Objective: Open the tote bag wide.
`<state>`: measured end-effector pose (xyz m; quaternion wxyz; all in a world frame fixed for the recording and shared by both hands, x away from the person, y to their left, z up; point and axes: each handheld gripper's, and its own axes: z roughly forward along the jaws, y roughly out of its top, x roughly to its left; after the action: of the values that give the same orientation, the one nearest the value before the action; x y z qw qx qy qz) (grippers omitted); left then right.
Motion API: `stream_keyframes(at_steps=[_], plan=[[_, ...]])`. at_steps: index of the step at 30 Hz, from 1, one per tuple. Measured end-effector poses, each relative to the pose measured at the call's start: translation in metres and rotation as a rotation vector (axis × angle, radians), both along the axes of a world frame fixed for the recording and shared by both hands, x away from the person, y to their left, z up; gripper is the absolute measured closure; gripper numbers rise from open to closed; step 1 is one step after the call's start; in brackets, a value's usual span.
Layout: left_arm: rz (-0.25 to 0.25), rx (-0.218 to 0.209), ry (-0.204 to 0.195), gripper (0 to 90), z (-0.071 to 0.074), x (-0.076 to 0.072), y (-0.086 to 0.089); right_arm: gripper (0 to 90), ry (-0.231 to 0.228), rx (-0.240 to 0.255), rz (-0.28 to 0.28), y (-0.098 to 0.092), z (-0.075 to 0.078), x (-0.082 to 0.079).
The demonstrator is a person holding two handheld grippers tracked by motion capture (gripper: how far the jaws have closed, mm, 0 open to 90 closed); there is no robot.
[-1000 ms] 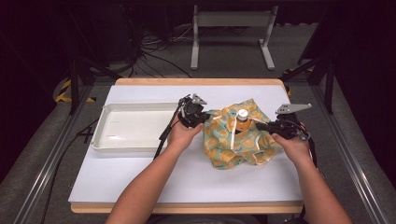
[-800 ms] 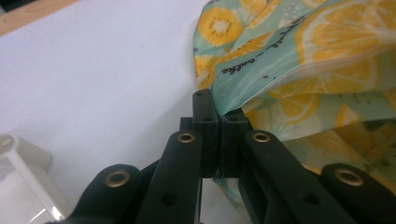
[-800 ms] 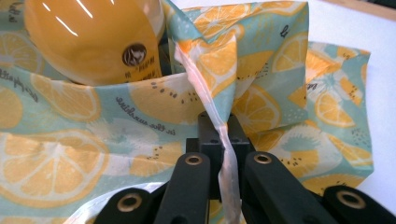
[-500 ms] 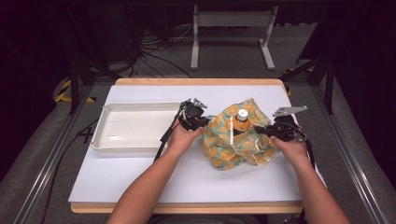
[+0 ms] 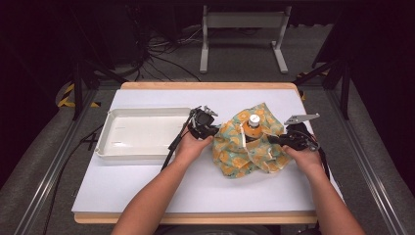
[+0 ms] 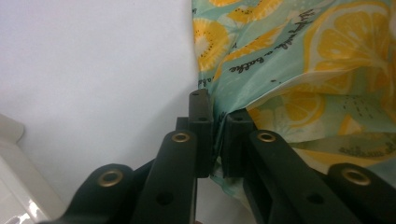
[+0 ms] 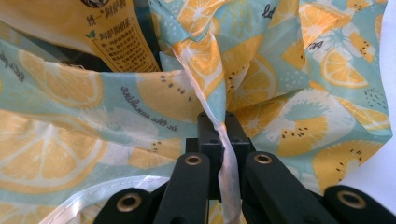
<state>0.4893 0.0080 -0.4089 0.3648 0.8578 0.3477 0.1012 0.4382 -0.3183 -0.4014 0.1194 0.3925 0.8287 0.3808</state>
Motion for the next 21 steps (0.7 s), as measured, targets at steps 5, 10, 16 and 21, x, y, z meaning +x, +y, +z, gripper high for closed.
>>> stream_keyframes(at_steps=[5, 10, 16, 21], plan=[[0.056, -0.053, -0.045, 44.3, 0.016, -0.003, 0.012, 89.7, -0.004, 0.009, -0.004, 0.000, 0.000, -0.002], [0.050, -0.118, -0.099, 37.1, 0.040, -0.012, 0.025, 89.7, -0.008, 0.017, -0.002, 0.000, 0.001, -0.003], [0.033, -0.205, -0.145, 36.5, 0.059, -0.025, 0.034, 89.7, -0.015, 0.018, -0.004, 0.000, 0.001, -0.004], [-0.056, -0.303, -0.179, 43.1, 0.082, -0.044, 0.022, 89.6, -0.021, 0.026, -0.007, 0.001, 0.003, -0.005]])
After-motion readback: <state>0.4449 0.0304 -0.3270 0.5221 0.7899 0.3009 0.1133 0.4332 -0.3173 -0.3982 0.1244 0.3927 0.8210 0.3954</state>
